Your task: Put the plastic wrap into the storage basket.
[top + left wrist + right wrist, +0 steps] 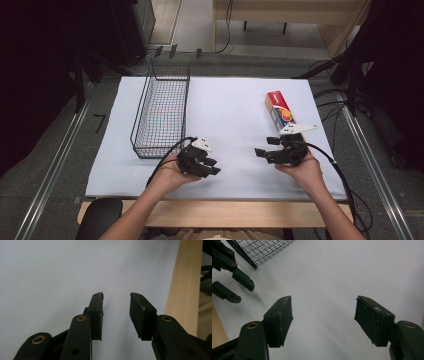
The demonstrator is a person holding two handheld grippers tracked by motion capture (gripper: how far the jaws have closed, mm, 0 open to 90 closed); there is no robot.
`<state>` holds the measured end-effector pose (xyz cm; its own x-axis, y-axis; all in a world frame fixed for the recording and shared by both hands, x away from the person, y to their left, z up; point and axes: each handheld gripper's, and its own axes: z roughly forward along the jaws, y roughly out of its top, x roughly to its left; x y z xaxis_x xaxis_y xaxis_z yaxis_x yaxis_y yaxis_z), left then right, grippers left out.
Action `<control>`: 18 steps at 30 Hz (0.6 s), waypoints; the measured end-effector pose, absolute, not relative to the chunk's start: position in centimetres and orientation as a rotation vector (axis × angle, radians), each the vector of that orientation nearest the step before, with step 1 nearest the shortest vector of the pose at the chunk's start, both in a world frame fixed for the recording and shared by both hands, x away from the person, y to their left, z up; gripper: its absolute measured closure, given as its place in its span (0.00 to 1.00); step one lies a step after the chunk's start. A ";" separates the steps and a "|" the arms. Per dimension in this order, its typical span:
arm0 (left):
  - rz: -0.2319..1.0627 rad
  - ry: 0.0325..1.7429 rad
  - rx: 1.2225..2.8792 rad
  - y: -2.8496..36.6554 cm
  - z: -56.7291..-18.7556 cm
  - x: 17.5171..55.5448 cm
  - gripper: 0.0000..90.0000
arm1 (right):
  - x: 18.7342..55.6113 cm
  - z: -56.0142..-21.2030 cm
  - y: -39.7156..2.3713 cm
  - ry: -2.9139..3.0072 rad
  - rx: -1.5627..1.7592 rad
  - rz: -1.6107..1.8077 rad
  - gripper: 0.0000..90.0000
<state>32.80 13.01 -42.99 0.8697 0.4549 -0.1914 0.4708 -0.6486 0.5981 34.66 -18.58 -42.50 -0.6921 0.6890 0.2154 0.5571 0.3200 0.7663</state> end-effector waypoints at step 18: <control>-0.090 0.784 2.290 15.3 -42.0 33.2 0.42 | 35.1 -42.6 -18.5 2.422 1.165 1.265 0.32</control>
<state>33.21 15.31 -41.96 0.8138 0.5117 -0.2753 0.5610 -0.5683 0.6020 35.08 -18.52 -42.62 -0.6803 0.7070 0.1929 0.5622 0.3346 0.7563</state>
